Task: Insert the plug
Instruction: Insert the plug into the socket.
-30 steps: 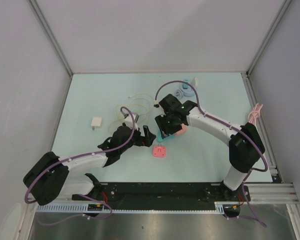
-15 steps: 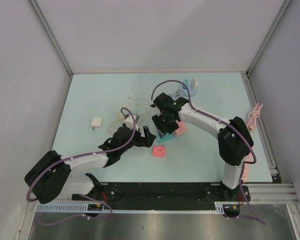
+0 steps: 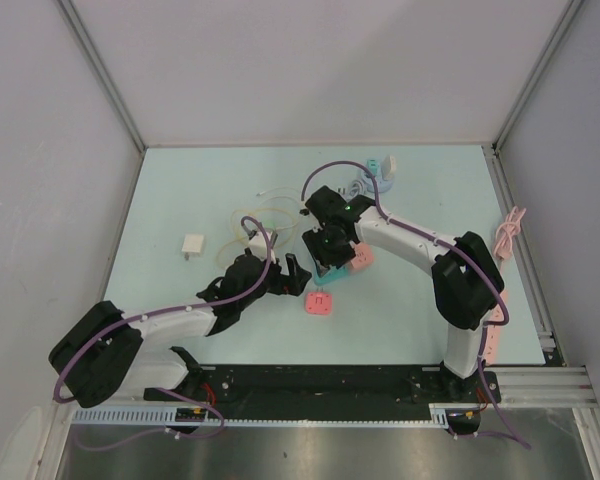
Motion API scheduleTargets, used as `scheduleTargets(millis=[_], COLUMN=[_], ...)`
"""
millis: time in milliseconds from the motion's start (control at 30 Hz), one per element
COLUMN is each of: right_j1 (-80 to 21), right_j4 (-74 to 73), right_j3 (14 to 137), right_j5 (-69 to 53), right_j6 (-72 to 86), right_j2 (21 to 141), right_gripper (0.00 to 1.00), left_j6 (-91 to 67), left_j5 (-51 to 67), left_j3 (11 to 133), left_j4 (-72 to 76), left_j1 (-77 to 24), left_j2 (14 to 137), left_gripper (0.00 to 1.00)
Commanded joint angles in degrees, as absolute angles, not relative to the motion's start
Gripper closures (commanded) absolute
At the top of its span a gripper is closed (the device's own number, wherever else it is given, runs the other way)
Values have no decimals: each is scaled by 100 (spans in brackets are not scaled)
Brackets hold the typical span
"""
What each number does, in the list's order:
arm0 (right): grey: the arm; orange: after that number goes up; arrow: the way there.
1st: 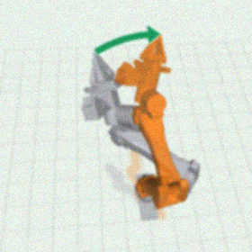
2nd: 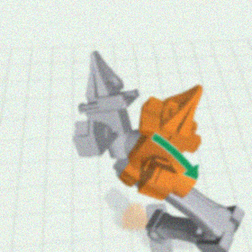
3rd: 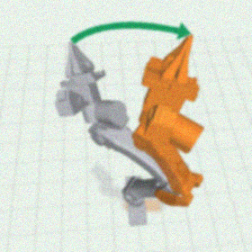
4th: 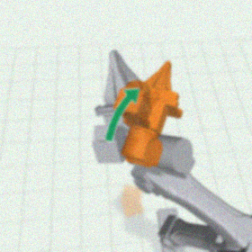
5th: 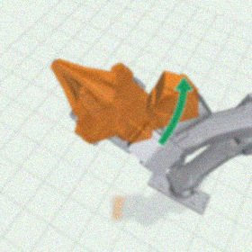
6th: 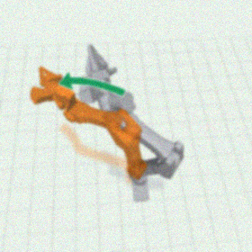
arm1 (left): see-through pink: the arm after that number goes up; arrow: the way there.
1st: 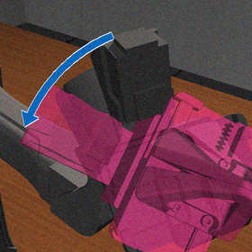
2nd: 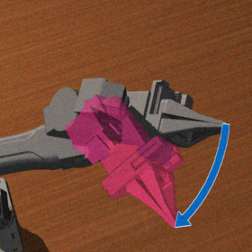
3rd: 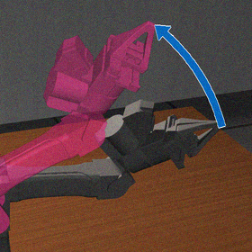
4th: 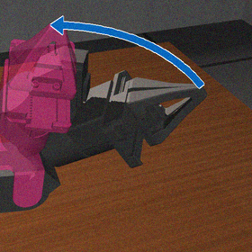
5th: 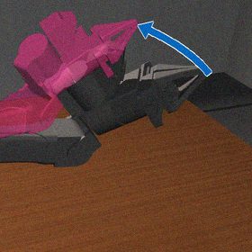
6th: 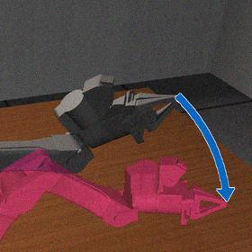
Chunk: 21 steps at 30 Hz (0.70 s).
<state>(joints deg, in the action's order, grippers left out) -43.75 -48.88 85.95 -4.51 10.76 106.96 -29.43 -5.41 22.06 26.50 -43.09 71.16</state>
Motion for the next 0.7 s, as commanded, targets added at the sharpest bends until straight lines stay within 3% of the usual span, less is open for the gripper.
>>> scheduleTargets(millis=[0,667], right_j1=[-4351,-4342], right_j4=[-4737,-4711], right_j3=[8710,8517], right_j5=[-554,-430], right_j6=[1143,1107], right_j2=[10644,10819], right_gripper=[100,100], left_j6=[-2821,-2839], left_j5=[-571,-597], left_j3=[2180,2153], left_j4=[2953,2944], left_j1=[-4280,-4280], left_j2=[7049,7014], left_gripper=[1,0])
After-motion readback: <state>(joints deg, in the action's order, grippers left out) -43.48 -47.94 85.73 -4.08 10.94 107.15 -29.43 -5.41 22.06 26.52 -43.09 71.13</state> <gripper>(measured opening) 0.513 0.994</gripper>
